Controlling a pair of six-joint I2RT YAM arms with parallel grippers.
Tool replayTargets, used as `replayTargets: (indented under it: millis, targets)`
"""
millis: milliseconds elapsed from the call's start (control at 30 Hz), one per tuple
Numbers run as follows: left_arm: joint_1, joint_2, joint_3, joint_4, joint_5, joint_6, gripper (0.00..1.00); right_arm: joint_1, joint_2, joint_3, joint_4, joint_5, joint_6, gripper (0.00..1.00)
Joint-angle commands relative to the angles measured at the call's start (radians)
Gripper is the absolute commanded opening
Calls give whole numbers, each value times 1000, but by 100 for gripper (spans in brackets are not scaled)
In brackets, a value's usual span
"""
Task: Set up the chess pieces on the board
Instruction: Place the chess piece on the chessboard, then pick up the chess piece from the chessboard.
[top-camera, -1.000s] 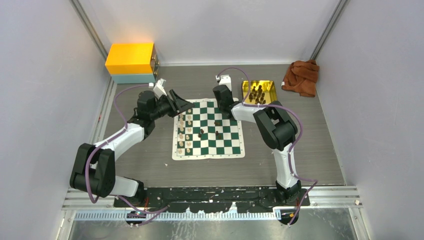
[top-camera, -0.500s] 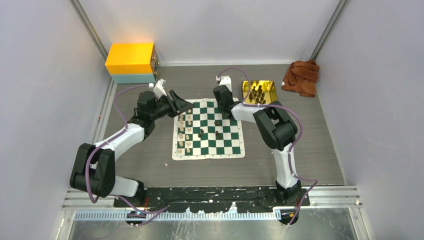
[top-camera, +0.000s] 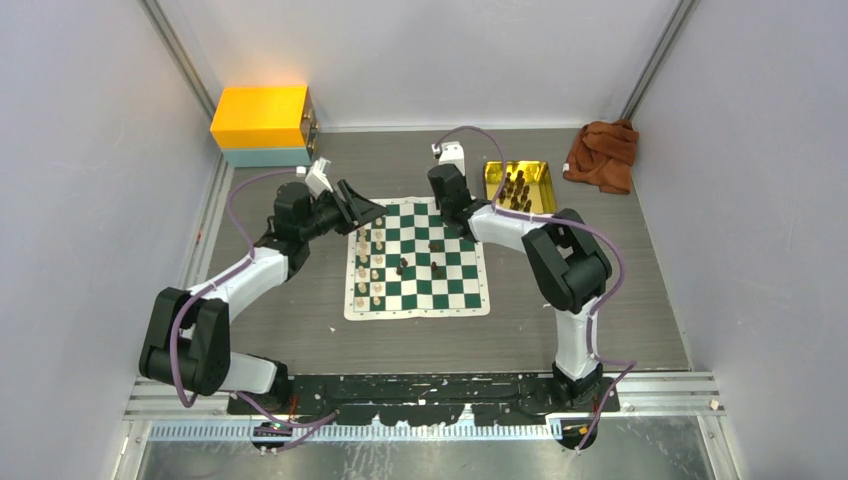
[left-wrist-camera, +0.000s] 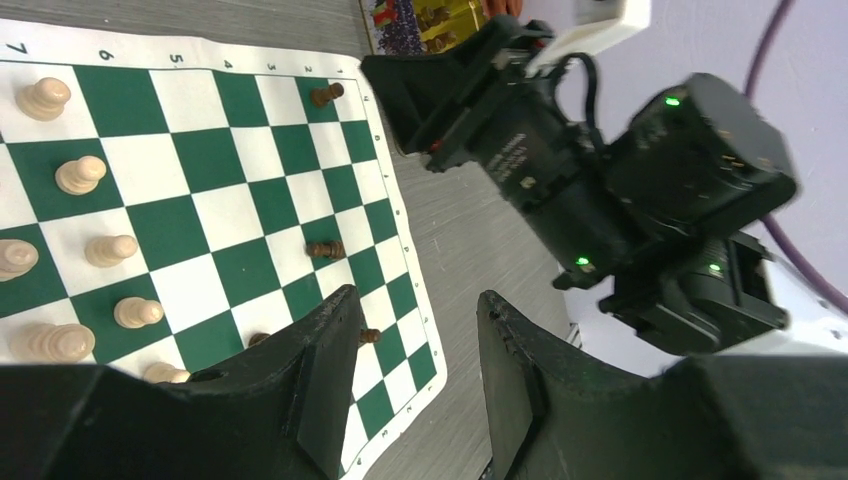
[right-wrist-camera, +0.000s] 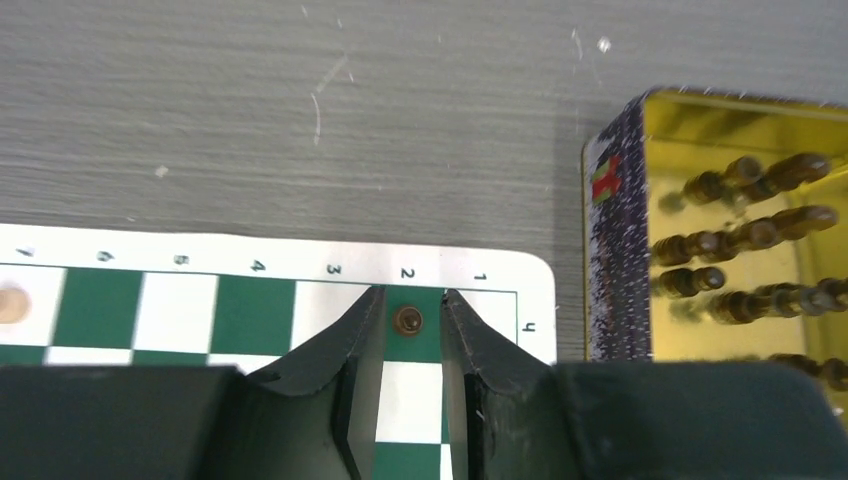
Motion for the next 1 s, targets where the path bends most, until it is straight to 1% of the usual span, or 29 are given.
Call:
replayTargets:
  millis: [0,67,233,367,433,567,733,967]
  targets:
    - [6,-55,-5,19,-26,8,48,22,-127,8,9,28,-53,33]
    - [6,-69,-9,11,-32,6,48,32,-154,22,-58,-2,-79,34]
    - [7,-97,-14,-16,-44,0,48,36,-232,60,-330,-260,-143,35]
    - [6,-100,-16,-19,-40,-17,48,35,-202,167,-612,-499,-239,35]
    - [6,-102,-18,-17,-38,-22,48,36,-165,208,-703,-594,-267,35]
    - [6,-106,-24,-17,-37,-27,48,35,-131,235,-757,-681,-282,35]
    - [6,-115,-24,-28,-35,-22,48,35,-80,260,-818,-747,-301,38]
    - [6,-119,-24,-23,-30,-28,48,36,-34,267,-821,-751,-315,39]
